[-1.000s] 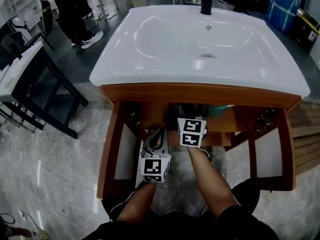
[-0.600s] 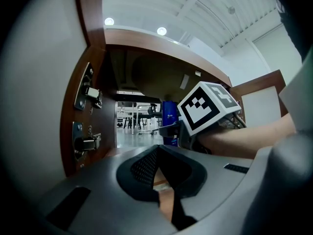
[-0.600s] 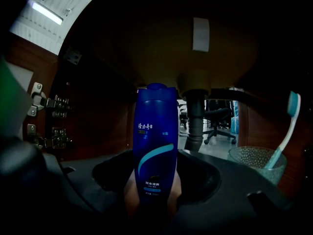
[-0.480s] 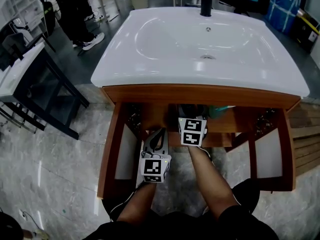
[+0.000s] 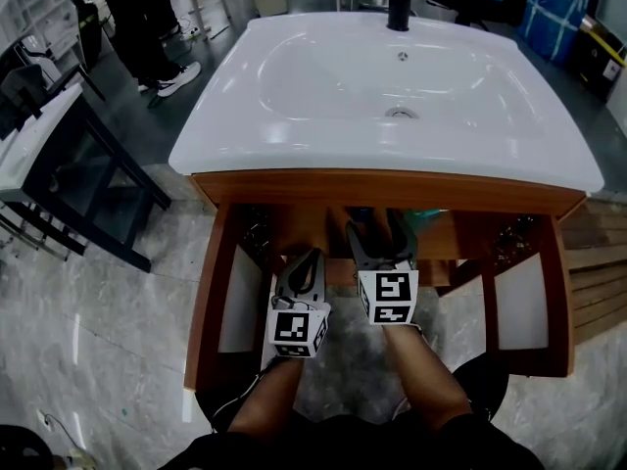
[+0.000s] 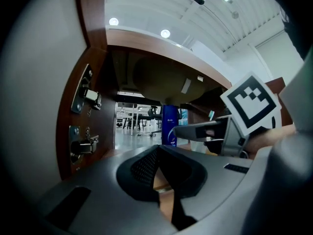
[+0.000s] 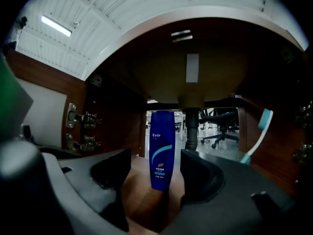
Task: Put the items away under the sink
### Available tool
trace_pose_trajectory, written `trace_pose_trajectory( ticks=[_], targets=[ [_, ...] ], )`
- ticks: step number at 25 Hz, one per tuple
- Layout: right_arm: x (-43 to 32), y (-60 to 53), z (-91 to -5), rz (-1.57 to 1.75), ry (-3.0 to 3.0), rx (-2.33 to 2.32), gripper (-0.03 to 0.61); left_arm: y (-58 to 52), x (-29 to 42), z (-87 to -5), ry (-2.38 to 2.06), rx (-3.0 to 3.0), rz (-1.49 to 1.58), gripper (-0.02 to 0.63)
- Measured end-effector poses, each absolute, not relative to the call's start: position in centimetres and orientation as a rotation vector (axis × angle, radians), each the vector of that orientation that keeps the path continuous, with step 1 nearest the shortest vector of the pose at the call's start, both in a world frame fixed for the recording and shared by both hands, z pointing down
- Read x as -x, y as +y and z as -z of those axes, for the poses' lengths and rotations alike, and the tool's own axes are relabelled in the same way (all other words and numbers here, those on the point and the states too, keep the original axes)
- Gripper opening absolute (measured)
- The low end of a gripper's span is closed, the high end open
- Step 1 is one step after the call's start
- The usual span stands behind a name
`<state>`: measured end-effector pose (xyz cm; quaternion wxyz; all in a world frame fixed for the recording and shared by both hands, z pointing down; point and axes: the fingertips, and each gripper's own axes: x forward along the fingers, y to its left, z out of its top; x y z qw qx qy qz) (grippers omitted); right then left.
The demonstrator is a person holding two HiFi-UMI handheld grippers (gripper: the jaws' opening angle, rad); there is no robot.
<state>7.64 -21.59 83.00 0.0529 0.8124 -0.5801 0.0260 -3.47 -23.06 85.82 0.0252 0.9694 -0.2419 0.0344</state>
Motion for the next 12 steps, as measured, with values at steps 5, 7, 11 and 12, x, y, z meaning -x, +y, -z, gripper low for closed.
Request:
trace_pose_trajectory(
  ticks=[5,7,11,12],
  targets=[
    [-6.7,-18.8,-81.6,-0.040,-1.729,-2.485,0.117,-20.8,2.1,-84.1,-0.670,-3.092,-0.056,0.015],
    [-6.5,-18.3,-80.8,-0.035,-1.729,-2.477,0.035,-20.0,1.6,-82.7,-0.650,-3.086,-0.052,0.015],
    [-5.4,-17.0,-78.9,-0.088,-1.762,-2.413,0.020,-18.8,1.3,-80.5,-0.632,-3.053,-0.148,0.015],
    [-5.2,-16.4,-78.1,-0.101,-1.764,-2.400,0.020,-18.4,1.2,-79.8,-0.620,-3.043,-0.167,0.015]
  ],
)
